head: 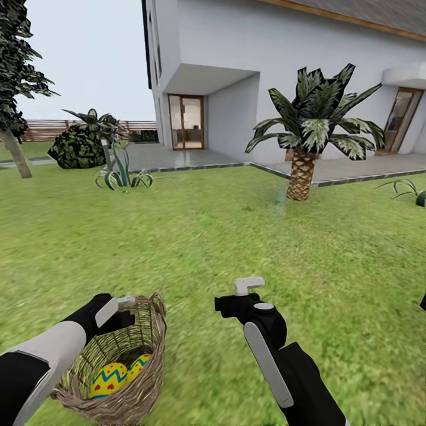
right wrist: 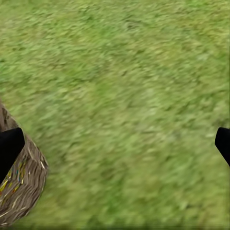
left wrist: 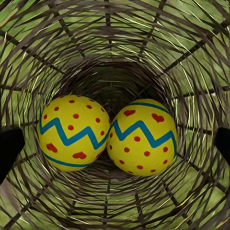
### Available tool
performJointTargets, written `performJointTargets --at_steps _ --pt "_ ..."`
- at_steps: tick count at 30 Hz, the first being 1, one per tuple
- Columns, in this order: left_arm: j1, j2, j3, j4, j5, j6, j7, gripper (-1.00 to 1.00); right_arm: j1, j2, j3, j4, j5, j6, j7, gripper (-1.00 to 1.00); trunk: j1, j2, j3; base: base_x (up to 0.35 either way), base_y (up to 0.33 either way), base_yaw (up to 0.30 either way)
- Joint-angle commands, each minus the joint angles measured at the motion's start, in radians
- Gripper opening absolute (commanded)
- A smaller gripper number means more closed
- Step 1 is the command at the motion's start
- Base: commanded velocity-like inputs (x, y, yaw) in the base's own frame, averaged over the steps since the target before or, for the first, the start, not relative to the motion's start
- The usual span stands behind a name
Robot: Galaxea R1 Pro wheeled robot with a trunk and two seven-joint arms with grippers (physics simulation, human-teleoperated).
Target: Take the three Easter eggs out of the wicker basket on the lawn in the garden, then place them on the lawn next to a single tree (choose any tree) so that all three eggs are next to the same tree and none are left in the basket.
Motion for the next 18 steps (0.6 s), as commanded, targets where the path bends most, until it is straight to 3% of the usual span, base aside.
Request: performJointTargets --at_steps 1,18 --pt "0.000 0.000 -0.006 -0.002 0.010 0.004 0.008 1.00 -0.001 0.000 0.001 -0.001 -0.010 0.003 -0.010 1.00 0.000 -0.001 -0.005 0.000 0.000 0.000" --pt "0.000 -0.004 -0.009 -0.001 0.004 0.004 0.010 1.00 -0.001 0.000 0.001 -0.001 -0.011 -0.002 -0.011 1.00 0.008 -0.005 -0.071 0.000 0.000 0.000"
